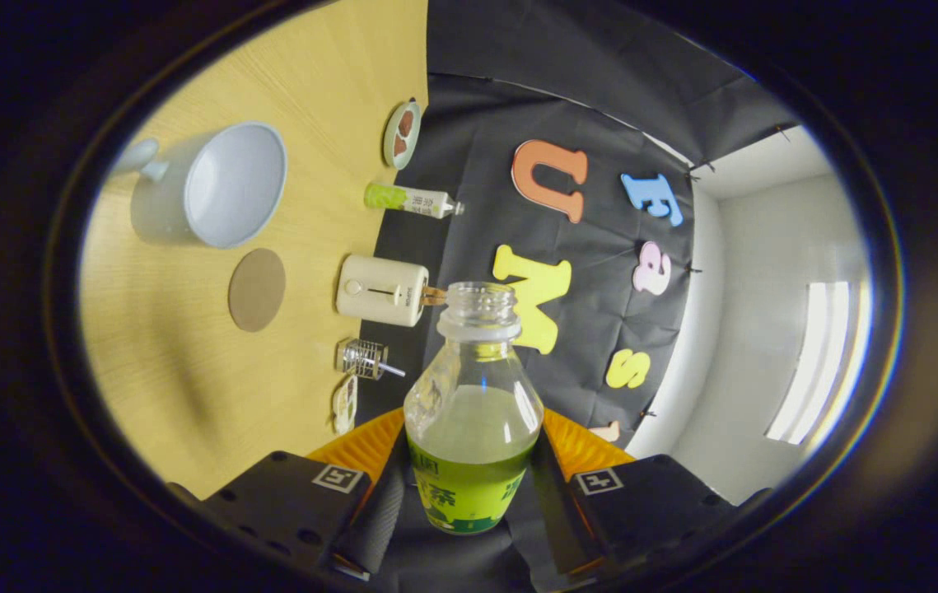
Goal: Take the bottle from table, then pour the juice into the cup, finally place the bottle on the coaster
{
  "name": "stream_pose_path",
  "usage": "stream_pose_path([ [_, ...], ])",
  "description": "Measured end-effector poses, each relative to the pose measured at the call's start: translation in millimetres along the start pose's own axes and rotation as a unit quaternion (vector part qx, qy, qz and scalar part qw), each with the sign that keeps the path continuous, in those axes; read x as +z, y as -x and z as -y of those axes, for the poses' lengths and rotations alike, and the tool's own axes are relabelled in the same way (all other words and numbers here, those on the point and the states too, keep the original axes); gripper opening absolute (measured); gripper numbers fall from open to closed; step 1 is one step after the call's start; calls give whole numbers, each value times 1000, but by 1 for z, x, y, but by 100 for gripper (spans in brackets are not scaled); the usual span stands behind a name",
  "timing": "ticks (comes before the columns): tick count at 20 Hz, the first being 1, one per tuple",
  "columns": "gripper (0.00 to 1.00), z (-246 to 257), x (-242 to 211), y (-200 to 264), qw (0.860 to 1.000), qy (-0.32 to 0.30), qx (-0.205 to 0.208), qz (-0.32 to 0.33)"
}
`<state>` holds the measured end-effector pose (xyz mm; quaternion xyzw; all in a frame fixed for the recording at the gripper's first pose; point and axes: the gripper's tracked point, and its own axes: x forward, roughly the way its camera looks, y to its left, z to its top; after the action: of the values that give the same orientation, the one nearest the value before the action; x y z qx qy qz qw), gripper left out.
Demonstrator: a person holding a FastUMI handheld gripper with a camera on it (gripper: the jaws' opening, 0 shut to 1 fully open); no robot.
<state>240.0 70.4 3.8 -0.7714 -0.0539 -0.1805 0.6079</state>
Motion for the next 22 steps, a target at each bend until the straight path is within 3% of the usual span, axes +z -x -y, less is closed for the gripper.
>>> stream_pose_path([
  [22, 79, 18, 10, -1, 995, 94, -46, -2],
])
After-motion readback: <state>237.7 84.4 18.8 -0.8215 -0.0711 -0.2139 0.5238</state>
